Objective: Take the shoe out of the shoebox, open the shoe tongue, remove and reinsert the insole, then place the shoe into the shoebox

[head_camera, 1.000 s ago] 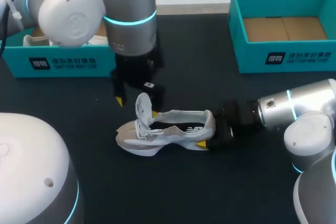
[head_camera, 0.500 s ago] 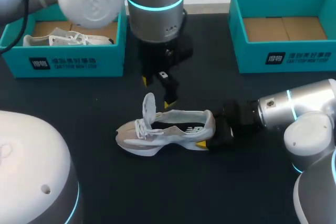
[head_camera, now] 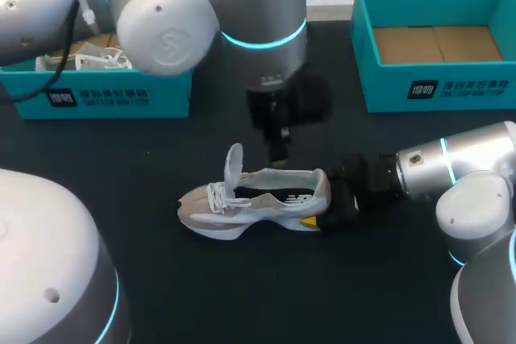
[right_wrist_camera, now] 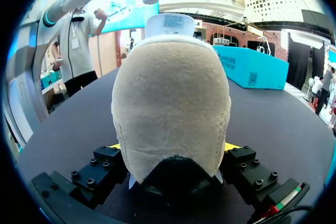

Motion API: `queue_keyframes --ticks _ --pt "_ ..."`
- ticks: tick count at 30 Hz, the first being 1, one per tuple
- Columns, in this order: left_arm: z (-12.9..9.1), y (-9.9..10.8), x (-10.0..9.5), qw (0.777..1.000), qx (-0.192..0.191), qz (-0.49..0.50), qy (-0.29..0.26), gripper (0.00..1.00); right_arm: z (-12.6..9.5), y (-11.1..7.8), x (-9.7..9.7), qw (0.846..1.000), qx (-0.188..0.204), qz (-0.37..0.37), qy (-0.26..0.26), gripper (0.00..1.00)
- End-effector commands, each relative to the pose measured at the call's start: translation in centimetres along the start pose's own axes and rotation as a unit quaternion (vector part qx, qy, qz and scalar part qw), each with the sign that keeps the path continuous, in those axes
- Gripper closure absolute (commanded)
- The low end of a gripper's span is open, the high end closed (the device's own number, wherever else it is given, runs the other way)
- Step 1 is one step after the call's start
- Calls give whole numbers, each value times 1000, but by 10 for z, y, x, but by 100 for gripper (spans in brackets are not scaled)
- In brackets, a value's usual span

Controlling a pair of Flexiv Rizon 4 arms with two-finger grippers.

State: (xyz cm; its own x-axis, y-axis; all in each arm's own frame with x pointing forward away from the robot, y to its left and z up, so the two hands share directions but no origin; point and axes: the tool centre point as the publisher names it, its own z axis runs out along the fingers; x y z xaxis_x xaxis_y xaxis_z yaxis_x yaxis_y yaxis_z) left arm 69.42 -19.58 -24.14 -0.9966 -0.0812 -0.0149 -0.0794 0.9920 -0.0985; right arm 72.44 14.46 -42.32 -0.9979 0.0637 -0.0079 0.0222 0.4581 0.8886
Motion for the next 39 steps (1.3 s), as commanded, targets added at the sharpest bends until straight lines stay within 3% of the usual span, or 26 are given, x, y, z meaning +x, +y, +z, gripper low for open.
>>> queue_keyframes --ticks 1,16,36,39 --pt "33 -8 -6 963 59 256 60 100 1 -2 1 1000 1 0 -1 100" --pt "107 0 1 969 8 215 120 100 1 -2 1 1000 1 0 -1 100" --pt "109 1 1 970 6 206 126 100 1 -2 1 1000 1 0 -1 100" --pt "111 2 2 977 -4 186 99 100 1 -2 1 1000 1 0 -1 100"
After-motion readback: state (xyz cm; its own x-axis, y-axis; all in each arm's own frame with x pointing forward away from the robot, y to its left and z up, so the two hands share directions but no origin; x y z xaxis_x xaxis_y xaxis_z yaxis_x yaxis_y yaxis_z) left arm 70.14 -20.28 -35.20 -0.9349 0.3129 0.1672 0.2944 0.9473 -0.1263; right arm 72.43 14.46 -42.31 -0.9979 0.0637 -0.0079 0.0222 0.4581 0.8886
